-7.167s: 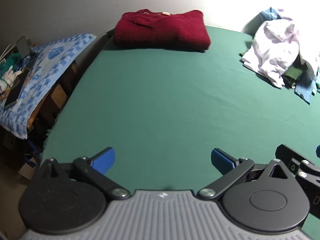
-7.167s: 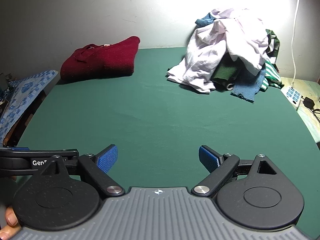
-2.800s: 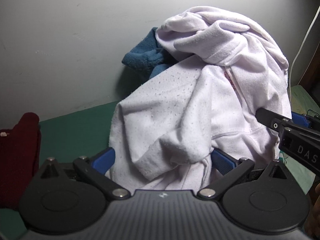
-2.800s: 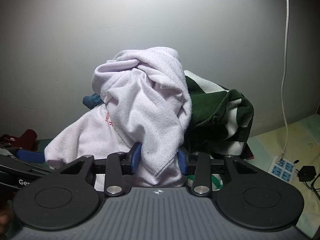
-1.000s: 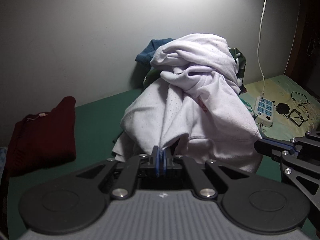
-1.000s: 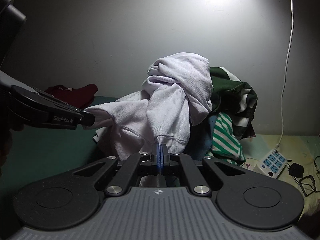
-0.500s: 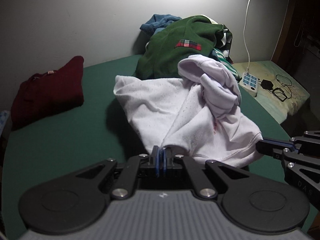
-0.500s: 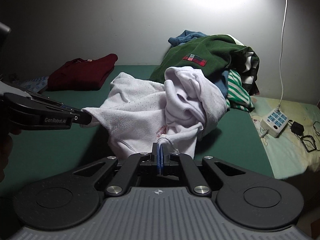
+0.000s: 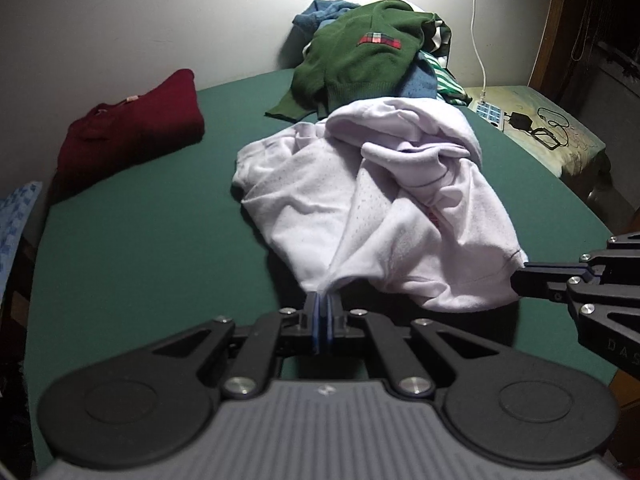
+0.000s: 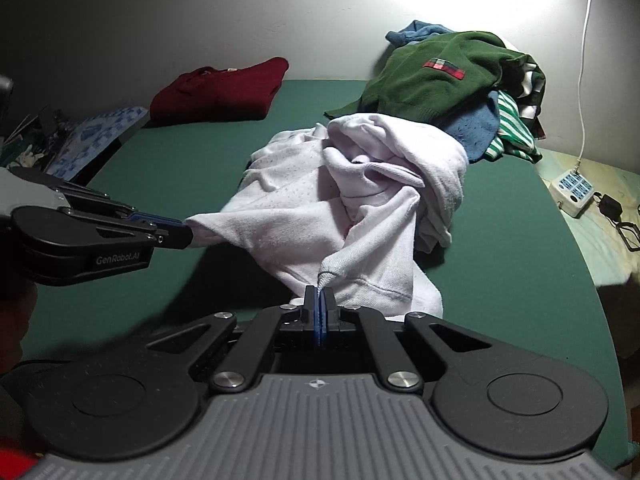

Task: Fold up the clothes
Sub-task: 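Pull the white sweatshirt off the heap onto open bed with both grippers, then release the sweatshirt with both grippers and regrasp its edge with the left gripper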

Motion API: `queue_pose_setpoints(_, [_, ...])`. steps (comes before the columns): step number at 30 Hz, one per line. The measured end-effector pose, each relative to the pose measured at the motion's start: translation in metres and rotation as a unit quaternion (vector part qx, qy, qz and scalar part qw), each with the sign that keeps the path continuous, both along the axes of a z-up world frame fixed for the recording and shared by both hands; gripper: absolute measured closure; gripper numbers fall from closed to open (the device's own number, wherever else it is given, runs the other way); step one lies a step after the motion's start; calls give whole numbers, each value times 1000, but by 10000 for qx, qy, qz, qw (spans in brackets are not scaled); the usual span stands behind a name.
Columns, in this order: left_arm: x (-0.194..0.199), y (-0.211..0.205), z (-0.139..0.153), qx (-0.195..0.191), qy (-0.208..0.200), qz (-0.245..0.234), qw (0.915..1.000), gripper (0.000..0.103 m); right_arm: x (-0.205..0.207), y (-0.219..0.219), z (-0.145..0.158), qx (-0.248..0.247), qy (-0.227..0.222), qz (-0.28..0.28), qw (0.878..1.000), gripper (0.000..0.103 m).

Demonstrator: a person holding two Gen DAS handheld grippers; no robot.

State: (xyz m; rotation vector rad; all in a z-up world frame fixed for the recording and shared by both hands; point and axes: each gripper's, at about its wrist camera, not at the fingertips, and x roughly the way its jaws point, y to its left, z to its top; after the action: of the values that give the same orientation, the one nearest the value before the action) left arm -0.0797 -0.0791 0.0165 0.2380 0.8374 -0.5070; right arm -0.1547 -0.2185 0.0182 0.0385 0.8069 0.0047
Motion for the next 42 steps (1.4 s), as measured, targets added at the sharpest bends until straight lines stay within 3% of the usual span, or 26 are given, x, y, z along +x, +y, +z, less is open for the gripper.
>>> queue_pose_setpoints(6, [3,37,-8,92,163,307,9994,103,8,31,0,-23,83,389,9992,102])
queue_pose_setpoints(11, [-1,42,-14,257,155,356,9989,102,17,53,-3,-120,148,721,9972,101])
queue_pose_setpoints(15, [-2,34,-23,276,307,273,9988,99,24,55,-11,-245,336,635,9971,83])
queue_pose_setpoints(17, [-5,27,-26,266,334,160,9990,94,23,45,-5,-166,154,468,9986,82])
queue_pose_setpoints(21, [-13,4,-29,181,352,-159,9991,73,24,9,10,-104,-305,-197,9993,60])
queue_pose_setpoints(24, [-19,-18,-28,81,356,-424,9984,61,33,-17,6,-302,-280,-493,9979,59])
queue_pose_setpoints(26, [-22,-34,-27,-31,377,-620,9974,45,41,-31,2,-424,-264,-563,9972,59])
queue_pose_setpoints(27, [-24,-43,-26,-85,385,-704,9967,31,47,-36,0,-486,-298,-557,9968,56])
queue_pose_setpoints(28, [-25,-52,-27,-103,368,-749,9965,23,52,-42,-1,-548,-332,-552,9964,53])
queue_pose_setpoints(31, [-25,-73,-31,-28,344,-724,9968,22,70,-56,-6,-738,-457,-491,9950,50])
queue_pose_setpoints(36, [-26,-80,-27,-299,491,-606,9965,19,97,-65,-20,-934,-441,-207,9944,53])
queue_pose_setpoints(38, [-31,-80,-23,-408,453,-591,9964,11,100,-71,-23,-852,-463,-193,9951,63])
queue_pose_setpoints(39, [-35,-79,-20,-437,374,-596,9966,6,100,-74,-23,-811,-503,-229,9952,77])
queue_pose_setpoints(40, [-38,-79,-17,-473,314,-609,9965,3,99,-78,-22,-767,-559,-264,9951,83])
queue_pose_setpoints(42, [-43,-81,-13,-571,289,-696,9955,1,96,-87,-19,-677,-656,-351,9949,85])
